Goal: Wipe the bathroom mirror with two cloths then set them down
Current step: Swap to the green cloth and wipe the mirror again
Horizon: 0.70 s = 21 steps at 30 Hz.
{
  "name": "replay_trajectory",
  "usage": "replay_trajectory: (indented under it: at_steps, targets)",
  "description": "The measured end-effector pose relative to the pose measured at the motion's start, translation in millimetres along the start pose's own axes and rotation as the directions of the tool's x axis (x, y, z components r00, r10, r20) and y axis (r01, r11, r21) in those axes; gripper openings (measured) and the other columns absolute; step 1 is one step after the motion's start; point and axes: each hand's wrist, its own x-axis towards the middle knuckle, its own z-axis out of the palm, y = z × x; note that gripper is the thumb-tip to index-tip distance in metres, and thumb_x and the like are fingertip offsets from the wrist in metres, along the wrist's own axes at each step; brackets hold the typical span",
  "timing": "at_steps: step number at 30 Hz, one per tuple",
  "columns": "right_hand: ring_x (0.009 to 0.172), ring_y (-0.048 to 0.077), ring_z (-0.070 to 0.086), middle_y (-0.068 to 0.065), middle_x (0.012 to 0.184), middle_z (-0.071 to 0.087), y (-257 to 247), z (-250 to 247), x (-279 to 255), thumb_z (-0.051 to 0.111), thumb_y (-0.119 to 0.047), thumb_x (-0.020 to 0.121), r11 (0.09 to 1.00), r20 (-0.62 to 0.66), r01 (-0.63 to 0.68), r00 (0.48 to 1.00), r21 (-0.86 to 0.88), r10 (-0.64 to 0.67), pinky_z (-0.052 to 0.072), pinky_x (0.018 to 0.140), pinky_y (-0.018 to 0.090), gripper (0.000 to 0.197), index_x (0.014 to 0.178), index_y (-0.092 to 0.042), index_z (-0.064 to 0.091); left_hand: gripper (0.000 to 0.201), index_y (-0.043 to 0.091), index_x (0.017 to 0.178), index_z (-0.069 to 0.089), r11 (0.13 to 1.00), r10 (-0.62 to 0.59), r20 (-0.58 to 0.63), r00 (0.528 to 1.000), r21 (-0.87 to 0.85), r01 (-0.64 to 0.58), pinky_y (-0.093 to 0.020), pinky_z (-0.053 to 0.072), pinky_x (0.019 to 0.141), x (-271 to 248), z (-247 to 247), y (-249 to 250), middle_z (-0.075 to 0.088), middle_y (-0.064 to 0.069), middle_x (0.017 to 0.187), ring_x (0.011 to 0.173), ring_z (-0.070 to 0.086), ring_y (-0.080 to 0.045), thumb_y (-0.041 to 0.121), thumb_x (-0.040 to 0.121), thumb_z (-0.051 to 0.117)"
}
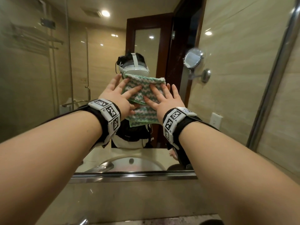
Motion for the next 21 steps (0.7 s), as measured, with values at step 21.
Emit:
replay_trajectory:
  at_steps: [21]
  targets:
    - [0.139,0.03,-0.025,0.002,0.151,-0.032,118.0,49.1,-20.9,0.046,-0.033,0.092,0.987,-0.024,-0.156,0.987,0.037,0.157,-0.015,0.112,0.051,0.084,0.143,-0.039,-0.02,0.052,0.049,0.142,0.02,0.993,0.102,-0.193,0.976,-0.037,-0.111,-0.053,-0.021,0.105,72.2,-98.7,51.1,-0.017,0.009,0.155,0.14,-0.018,-0.037,0.062,0.092,0.024]
